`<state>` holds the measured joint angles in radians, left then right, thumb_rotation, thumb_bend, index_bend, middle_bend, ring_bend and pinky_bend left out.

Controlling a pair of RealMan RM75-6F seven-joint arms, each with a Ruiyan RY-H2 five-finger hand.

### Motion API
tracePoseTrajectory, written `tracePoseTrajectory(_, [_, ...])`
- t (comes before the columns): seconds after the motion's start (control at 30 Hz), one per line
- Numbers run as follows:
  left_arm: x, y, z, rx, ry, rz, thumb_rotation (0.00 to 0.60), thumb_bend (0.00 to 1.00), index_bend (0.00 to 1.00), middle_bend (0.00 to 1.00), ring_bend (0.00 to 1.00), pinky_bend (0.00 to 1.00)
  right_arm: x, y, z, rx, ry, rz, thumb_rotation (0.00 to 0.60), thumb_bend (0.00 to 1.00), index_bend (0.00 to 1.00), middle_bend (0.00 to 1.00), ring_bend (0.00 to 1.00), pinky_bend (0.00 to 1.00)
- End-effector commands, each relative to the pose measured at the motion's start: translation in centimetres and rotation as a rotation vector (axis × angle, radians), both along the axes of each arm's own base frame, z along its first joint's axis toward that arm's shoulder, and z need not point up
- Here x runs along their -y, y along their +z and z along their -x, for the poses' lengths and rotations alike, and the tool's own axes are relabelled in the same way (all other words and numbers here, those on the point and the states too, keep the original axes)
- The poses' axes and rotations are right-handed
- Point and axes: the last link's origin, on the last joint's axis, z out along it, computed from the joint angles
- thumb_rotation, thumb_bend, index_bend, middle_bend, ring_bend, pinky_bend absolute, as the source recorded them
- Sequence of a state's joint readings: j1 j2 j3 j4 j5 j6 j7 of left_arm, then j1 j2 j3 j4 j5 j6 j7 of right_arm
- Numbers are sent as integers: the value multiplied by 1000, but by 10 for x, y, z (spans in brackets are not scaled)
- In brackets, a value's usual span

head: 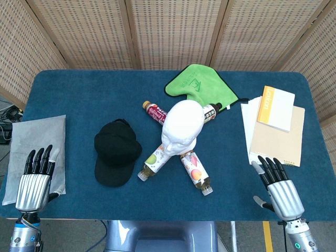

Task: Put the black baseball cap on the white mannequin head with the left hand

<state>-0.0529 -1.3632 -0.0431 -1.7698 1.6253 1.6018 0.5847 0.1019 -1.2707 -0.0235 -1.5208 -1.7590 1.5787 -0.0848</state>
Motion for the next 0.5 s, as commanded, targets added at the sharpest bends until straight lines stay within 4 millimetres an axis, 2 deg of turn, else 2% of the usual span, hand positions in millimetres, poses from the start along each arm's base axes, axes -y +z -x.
tracePoseTrajectory(0.03, [-1,-2,-3,11,-36,-38,600,0,0,346,406,426,0,0,-1,3,2,1,600,49,0,0,0,0])
tracePoseTrajectory(0.13, [-2,-9,-4,21,-81,-65,600,0,0,554,571,540,0,0,-1,1,1,0,600,49,0,0,0,0])
tracePoseTrajectory(0.23, [-3,-17,-2,19,-106,-63,600,0,0,659,650,602,0,-1,0,-1,-1,-2,600,49,0,0,0,0])
tracePoseTrajectory(0.37, [-5,-30,-1,12,-128,-39,600,34,0,719,695,635,0,0,0,0,-1,0,600,49,0,0,0,0])
tracePoseTrajectory(0.5, [-7,-45,0,-8,-154,1,600,206,0,756,724,658,1,0,-1,2,-1,3,600,48,0,0,0,0])
